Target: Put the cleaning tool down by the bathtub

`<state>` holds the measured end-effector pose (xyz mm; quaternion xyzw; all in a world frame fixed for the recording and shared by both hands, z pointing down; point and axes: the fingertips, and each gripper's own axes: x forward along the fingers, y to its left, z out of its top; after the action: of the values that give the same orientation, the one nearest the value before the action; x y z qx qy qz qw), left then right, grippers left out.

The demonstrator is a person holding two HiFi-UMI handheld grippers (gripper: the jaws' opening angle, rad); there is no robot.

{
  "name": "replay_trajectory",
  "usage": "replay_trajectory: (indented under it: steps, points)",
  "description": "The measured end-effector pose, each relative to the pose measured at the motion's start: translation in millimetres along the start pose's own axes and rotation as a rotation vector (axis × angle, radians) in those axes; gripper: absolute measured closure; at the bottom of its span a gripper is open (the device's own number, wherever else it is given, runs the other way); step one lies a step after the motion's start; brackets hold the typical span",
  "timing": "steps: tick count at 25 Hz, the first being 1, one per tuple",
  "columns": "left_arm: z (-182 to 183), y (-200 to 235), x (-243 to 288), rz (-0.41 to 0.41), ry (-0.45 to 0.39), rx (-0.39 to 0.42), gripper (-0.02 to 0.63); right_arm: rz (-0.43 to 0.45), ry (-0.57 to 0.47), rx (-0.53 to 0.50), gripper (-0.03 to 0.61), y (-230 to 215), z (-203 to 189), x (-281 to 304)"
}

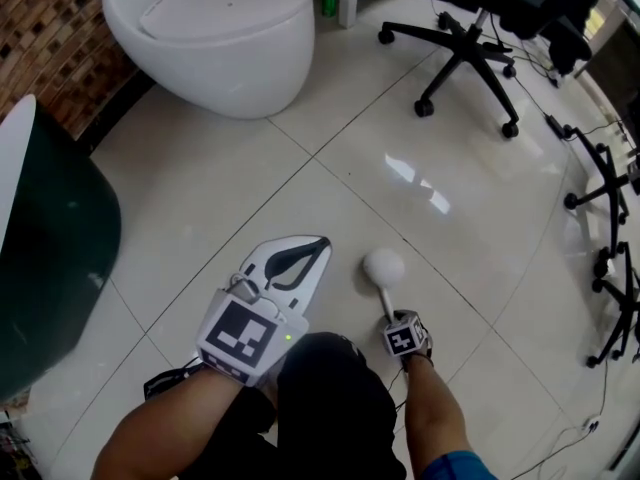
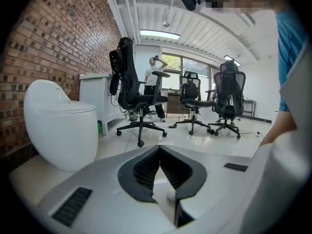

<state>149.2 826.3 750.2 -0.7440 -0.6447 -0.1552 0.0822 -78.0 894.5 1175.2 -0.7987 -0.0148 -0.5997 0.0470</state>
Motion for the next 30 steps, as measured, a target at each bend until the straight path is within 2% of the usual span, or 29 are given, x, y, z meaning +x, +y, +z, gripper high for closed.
replay_trajectory:
  steps: [3, 7, 15, 19, 26, 30]
  points:
    - [1, -1, 2, 0.001, 0.007, 0.019, 0.617, 0.015, 0.045, 0.014, 0.464, 4, 1, 0]
    - [5, -8, 7, -0.006, 0.009, 0.07, 0.617, -0.022, 0.079, 0.081, 0.485, 5, -4, -3]
    - [11, 2, 2, -0.003, -0.009, 0.064, 0.617, -0.085, 0.021, 0.096, 0.485, -5, 14, -39]
    - [9, 5, 0, -0.016, -0.013, 0.063, 0.617, -0.12, -0.062, 0.146, 0.485, -7, 33, -74]
    - [12, 13, -1, -0.035, -0.037, 0.03, 0.617, -0.132, -0.238, 0.213, 0.485, -4, 73, -119]
    - [13, 18, 1, -0.024, -0.043, 0.034, 0.617, -0.134, -0.292, 0.213, 0.485, 5, 94, -150]
